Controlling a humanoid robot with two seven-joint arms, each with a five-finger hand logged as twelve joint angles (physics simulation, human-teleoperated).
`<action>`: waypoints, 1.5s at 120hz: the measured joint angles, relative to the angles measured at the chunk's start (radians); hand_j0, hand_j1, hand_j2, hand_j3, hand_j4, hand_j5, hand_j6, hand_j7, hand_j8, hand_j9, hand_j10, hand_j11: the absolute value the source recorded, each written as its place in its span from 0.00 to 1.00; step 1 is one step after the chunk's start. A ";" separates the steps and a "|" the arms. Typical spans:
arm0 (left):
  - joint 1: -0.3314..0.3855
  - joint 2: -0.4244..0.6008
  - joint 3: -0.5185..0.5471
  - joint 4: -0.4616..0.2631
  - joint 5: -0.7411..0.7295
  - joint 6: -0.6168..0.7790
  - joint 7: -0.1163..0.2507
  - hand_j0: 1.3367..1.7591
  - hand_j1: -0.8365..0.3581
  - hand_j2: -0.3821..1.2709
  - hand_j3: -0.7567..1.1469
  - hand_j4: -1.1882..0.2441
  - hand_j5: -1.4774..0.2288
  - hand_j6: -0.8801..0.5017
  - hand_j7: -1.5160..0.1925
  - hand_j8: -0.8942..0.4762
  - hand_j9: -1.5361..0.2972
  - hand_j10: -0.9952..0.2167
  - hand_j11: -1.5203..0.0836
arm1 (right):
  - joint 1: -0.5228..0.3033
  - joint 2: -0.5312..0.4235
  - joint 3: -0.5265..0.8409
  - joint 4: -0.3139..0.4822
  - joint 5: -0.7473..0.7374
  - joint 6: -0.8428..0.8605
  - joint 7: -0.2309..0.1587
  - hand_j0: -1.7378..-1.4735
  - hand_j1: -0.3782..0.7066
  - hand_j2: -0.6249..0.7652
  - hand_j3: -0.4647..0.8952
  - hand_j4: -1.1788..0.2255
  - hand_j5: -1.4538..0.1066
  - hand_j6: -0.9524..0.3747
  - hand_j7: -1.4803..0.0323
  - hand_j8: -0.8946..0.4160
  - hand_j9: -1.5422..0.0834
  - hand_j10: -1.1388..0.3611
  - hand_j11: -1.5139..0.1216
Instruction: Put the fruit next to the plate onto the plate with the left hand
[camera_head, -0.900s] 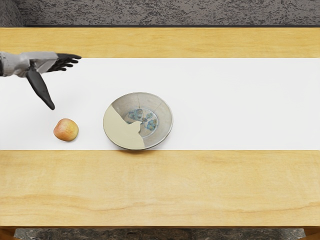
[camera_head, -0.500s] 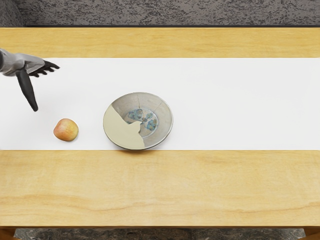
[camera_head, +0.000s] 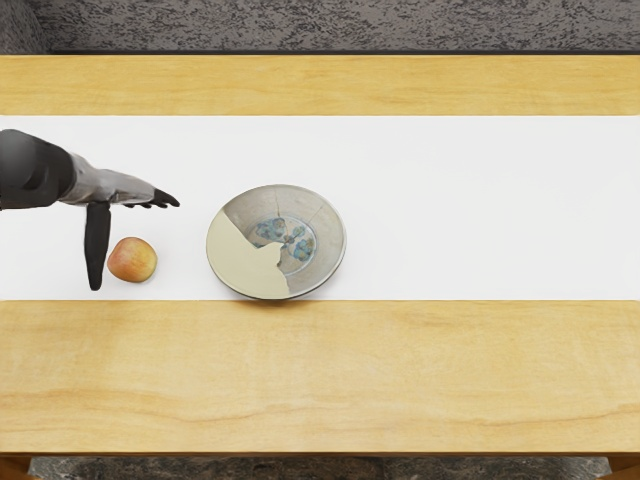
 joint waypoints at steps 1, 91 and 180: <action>0.000 0.000 0.000 -0.004 0.004 0.001 0.000 0.76 0.99 0.23 0.40 0.83 0.87 0.63 0.89 0.65 0.84 0.82 0.95 | 0.000 0.000 0.000 0.000 0.000 0.000 0.000 0.30 0.04 0.45 0.34 0.83 0.92 0.71 0.97 0.67 0.94 0.75 0.92; 0.239 -0.031 0.006 -0.122 0.346 0.424 0.002 0.76 0.96 0.24 0.40 0.81 0.84 0.61 0.86 0.63 0.82 0.79 0.92 | 0.008 0.000 0.000 -0.001 0.000 0.000 0.000 0.30 0.04 0.45 0.34 0.83 0.92 0.71 0.97 0.67 0.94 0.75 0.92; 0.315 -0.048 0.008 -0.128 0.488 0.535 0.002 0.76 0.96 0.24 0.40 0.80 0.84 0.60 0.86 0.62 0.81 0.79 0.92 | 0.011 0.000 0.000 -0.001 0.000 0.000 0.000 0.30 0.04 0.45 0.34 0.83 0.92 0.71 0.97 0.67 0.94 0.75 0.92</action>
